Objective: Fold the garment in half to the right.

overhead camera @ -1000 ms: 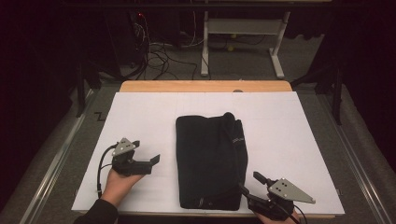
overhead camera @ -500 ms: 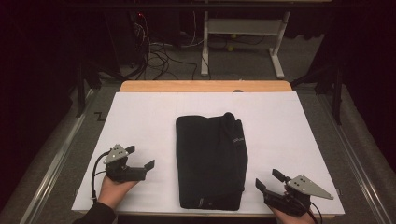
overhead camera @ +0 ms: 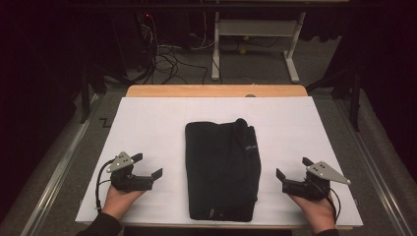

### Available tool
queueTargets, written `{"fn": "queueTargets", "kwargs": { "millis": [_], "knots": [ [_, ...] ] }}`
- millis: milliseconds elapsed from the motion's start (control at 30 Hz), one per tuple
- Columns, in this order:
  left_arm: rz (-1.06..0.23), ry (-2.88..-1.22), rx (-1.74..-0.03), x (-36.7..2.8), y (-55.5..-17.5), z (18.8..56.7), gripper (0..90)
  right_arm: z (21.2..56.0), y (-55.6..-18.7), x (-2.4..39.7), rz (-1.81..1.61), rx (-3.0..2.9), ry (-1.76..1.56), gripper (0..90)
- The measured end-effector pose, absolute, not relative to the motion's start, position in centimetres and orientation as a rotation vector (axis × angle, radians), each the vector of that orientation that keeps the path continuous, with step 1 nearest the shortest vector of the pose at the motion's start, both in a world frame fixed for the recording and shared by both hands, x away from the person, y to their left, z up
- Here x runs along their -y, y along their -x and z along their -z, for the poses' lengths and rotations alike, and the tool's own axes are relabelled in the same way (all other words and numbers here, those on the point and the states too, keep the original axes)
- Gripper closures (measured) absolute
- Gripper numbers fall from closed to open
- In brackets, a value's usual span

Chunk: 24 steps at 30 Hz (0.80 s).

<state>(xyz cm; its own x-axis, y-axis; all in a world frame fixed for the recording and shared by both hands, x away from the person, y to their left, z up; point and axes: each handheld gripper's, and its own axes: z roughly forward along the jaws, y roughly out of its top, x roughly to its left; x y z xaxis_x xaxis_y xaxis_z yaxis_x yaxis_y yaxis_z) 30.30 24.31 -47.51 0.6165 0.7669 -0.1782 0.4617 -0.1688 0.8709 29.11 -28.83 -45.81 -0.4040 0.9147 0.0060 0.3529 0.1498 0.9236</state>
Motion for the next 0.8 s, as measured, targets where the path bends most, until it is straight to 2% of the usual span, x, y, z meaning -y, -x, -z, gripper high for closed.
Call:
{"fn": "queueTargets", "kwargs": {
  "millis": [167,533,800],
  "knots": [
    [-0.386,-1.808,-0.979,-24.2,-30.0,47.4,0.0,45.5,-30.5,29.3,-1.286,-1.798,-1.221,0.0],
    [-0.408,-1.794,-0.988,-24.3,-30.0,47.3,0.0,45.7,-28.2,29.0,-1.360,-1.816,-1.158,0.0],
    [-0.405,-1.786,-0.982,-24.7,-29.9,47.1,0.0,45.4,-27.8,28.7,-1.364,-1.806,-1.142,0.0]
  ]
}}
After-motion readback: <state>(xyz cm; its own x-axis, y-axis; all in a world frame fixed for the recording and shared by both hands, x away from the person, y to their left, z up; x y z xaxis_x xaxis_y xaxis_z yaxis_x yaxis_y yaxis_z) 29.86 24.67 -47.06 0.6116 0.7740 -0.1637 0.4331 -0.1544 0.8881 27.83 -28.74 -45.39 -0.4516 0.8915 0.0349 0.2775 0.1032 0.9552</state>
